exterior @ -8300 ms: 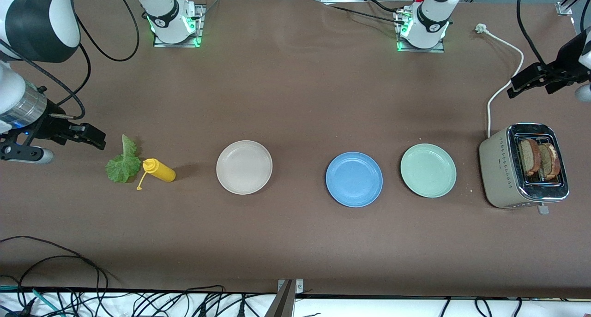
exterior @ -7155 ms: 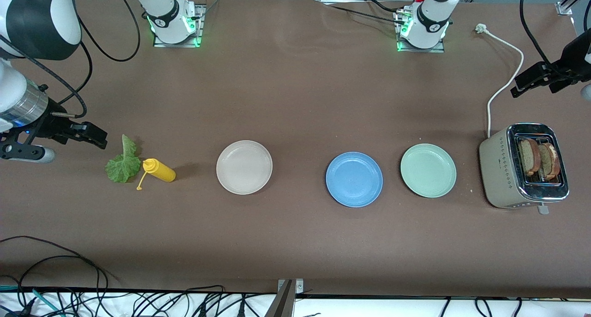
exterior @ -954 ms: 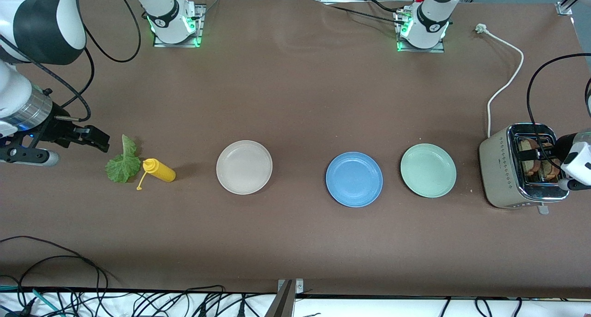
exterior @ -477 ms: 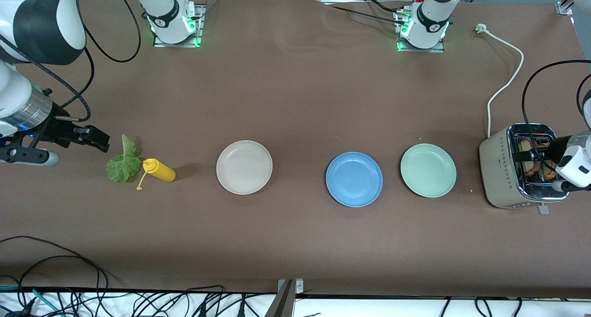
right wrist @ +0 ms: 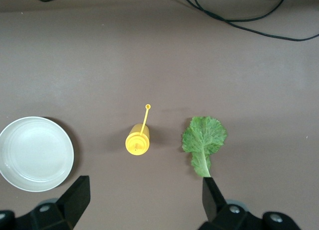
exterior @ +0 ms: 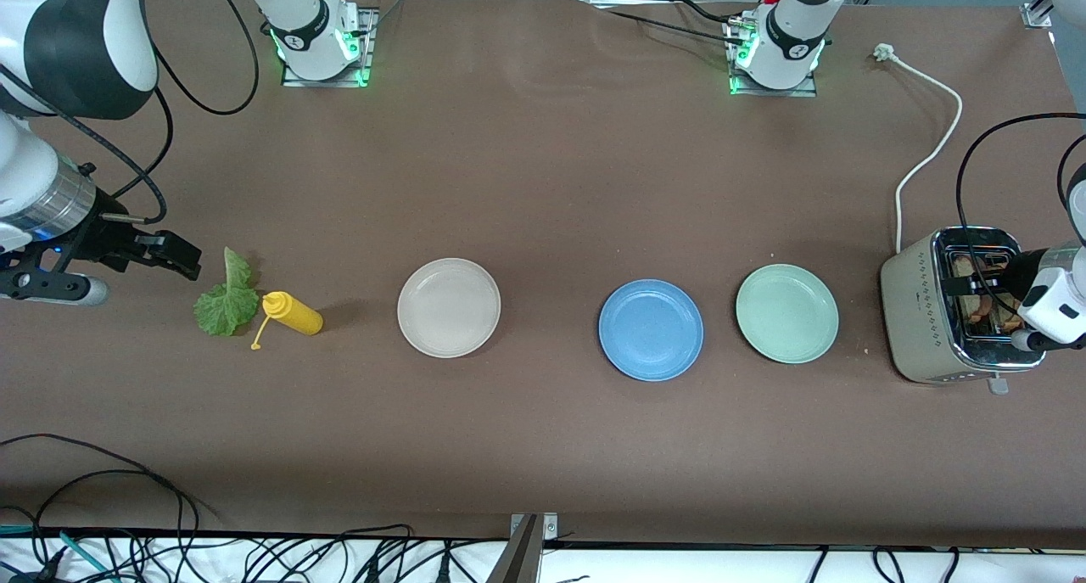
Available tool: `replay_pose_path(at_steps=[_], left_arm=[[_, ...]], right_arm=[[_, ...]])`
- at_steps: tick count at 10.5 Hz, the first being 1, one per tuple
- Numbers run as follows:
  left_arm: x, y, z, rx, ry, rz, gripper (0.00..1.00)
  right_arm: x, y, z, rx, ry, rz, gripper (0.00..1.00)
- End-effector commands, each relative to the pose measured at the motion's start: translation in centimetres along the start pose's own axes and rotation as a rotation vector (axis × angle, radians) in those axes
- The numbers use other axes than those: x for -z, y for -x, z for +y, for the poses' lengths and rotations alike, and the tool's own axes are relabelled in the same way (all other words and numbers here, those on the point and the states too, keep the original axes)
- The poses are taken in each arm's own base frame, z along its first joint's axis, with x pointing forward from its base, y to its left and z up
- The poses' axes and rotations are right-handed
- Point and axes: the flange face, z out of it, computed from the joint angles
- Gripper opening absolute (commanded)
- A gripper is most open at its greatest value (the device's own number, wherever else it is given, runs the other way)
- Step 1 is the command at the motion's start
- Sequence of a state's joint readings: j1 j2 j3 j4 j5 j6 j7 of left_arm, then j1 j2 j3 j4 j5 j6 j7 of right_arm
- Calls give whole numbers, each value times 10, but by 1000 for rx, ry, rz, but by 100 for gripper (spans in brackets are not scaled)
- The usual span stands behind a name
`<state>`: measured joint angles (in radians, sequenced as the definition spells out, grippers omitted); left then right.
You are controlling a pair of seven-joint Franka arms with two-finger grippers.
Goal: Make sandwich in blue plate with both arms
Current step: 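Lower the left gripper into the toaster and grasp one bread slice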
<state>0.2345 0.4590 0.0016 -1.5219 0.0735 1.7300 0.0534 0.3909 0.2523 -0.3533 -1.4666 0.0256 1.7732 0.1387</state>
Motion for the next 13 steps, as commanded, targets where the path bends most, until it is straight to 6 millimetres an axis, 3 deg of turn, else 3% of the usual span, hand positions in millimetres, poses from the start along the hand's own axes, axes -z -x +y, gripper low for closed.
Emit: replay_pose_path(at_steps=[1, 4, 8, 13], left_arm=[[-7, 2, -8, 9, 23, 0, 36], [-7, 2, -9, -5, 22, 0, 0], [5, 6, -6, -12, 21, 0, 0], [65, 40, 0, -37, 12, 24, 0]], right_arm=[[3, -1, 2, 19, 11, 8, 100], [1, -2, 2, 21, 12, 6, 100], [-1, -2, 4, 23, 13, 1, 100], [-2, -3, 5, 23, 13, 1, 100]])
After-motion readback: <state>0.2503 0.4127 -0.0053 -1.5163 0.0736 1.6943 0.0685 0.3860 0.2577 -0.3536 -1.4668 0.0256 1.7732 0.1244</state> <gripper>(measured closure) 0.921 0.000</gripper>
